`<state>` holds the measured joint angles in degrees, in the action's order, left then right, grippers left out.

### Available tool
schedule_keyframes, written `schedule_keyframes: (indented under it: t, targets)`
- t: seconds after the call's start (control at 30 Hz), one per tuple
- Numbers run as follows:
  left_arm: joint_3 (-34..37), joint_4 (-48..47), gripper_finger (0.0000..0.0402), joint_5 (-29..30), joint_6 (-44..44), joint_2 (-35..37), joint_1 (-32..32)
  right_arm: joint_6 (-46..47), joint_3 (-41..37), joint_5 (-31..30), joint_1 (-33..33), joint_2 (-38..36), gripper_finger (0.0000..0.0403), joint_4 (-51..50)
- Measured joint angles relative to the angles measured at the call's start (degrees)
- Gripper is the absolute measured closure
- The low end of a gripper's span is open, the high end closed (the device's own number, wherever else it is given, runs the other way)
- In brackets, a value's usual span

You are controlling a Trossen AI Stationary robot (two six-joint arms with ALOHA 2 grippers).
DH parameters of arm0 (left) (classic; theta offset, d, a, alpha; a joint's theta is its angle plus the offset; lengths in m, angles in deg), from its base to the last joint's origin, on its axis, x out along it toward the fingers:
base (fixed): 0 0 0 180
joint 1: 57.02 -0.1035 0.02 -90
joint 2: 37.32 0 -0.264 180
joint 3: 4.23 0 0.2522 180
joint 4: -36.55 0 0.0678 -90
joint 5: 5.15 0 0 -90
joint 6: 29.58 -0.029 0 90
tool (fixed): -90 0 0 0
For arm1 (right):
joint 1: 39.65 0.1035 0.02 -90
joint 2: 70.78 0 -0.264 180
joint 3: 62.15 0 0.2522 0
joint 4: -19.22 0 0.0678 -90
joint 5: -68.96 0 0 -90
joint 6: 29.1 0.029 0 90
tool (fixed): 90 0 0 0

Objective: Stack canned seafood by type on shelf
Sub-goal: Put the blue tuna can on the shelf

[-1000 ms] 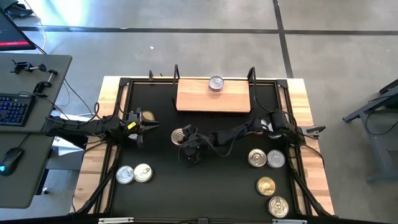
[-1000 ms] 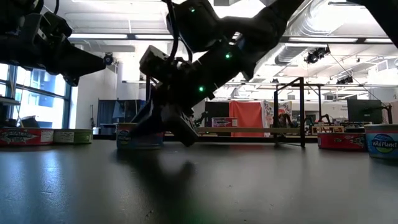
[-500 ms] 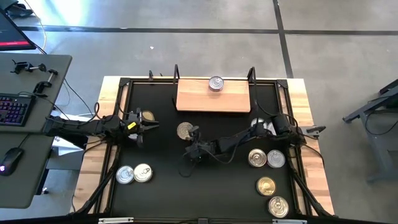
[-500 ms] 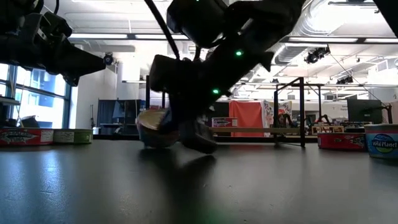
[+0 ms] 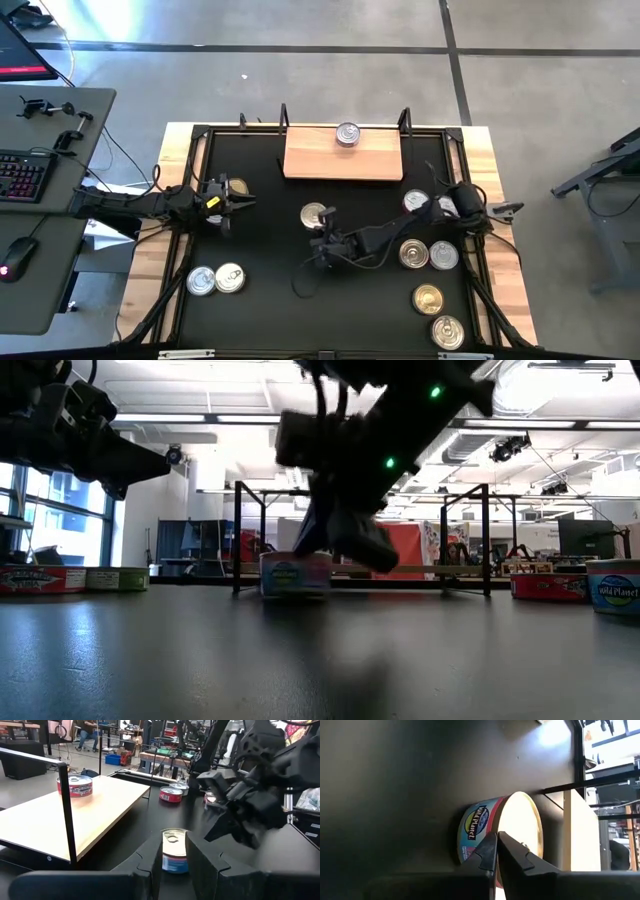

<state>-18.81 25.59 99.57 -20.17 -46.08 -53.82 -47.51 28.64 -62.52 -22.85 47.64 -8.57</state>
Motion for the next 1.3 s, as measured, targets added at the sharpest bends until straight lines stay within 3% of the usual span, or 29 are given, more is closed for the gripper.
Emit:
schedule_keyframes:
  t: [0.33,0.57,0.87,1.0,1.13,1.3]
  targets:
    - [0.0,-0.06,0.0326,0.01,-0.07,-1.02,-0.02,11.1,-0.94,0.32,1.81,-8.54,0.0402,-7.66]
    - [0.0,0.08,0.0326,-1.96,-1.98,-3.22,0.13,16.68,-1.16,14.17,-0.47,-8.7,0.0397,-9.0]
    - [0.0,10.66,0.0326,-5.16,-10.45,-13.09,4.73,17.7,-1.2,18.21,-3.32,-8.29,0.0289,-11.78]
    - [-0.92,13.49,0.0326,-5.22,-14.33,-20.04,6.14,20.76,-1.2,18.43,-3.08,-8.45,0.0269,-12.89]
    - [-3.62,14.29,0.0326,-5.2,-15.98,-27.55,6.63,19.34,-4.86,19.03,-2.82,-8.52,0.0267,-3.8]
    - [-5.89,17.72,0.0326,-5.0,-17.69,-35.33,6.6,9.22,-11.56,16.26,-2.93,-8.5,0.0269,9.92]
